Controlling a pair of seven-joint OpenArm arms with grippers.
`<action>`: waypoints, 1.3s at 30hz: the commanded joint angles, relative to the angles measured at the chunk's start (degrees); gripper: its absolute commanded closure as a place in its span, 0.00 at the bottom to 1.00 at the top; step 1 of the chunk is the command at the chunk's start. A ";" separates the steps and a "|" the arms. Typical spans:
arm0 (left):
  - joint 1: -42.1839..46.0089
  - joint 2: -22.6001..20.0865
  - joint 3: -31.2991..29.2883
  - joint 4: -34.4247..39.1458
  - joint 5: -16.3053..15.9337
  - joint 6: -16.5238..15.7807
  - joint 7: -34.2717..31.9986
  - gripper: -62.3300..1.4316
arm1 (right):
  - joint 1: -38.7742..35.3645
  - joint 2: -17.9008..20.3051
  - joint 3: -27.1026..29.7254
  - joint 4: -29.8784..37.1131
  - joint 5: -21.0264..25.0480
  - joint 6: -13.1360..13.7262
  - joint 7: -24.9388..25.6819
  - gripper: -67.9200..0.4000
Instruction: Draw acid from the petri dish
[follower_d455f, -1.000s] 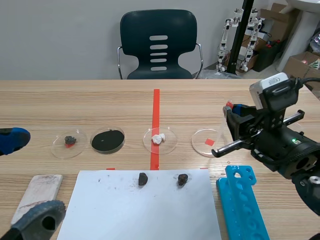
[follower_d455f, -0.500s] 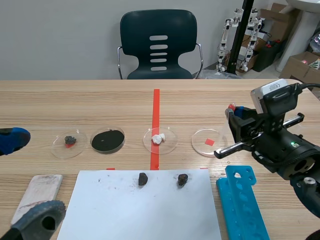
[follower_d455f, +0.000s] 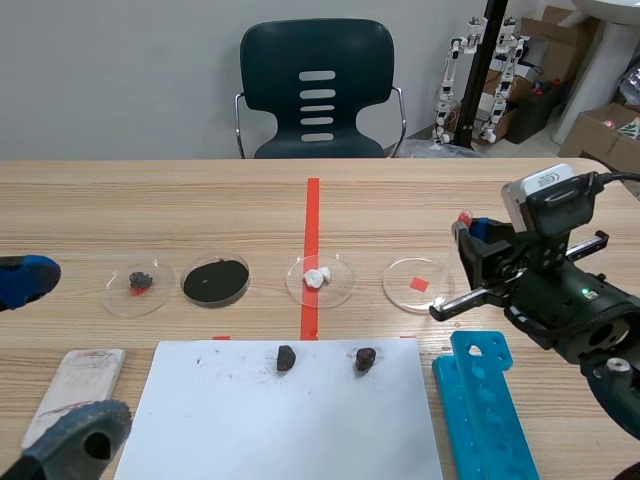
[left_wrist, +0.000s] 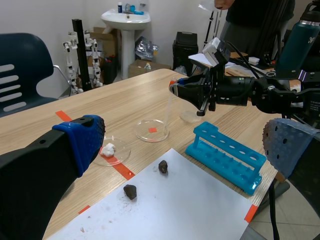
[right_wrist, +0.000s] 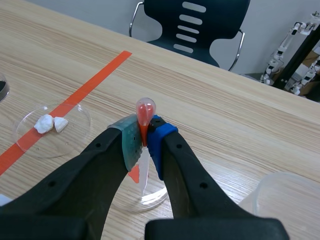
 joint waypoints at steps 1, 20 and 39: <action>-0.02 0.42 0.17 0.50 -0.42 -0.13 -0.96 0.00 | 1.01 0.13 0.07 0.26 0.44 -0.02 1.05 0.95; -0.02 0.42 0.17 0.50 -0.42 -0.13 -0.96 0.00 | 1.01 0.13 0.07 0.22 0.44 -0.48 -0.09 0.95; -0.02 0.42 0.17 0.50 -0.42 -0.13 -0.96 0.00 | 1.01 0.13 0.07 0.22 0.44 -1.11 -0.42 0.95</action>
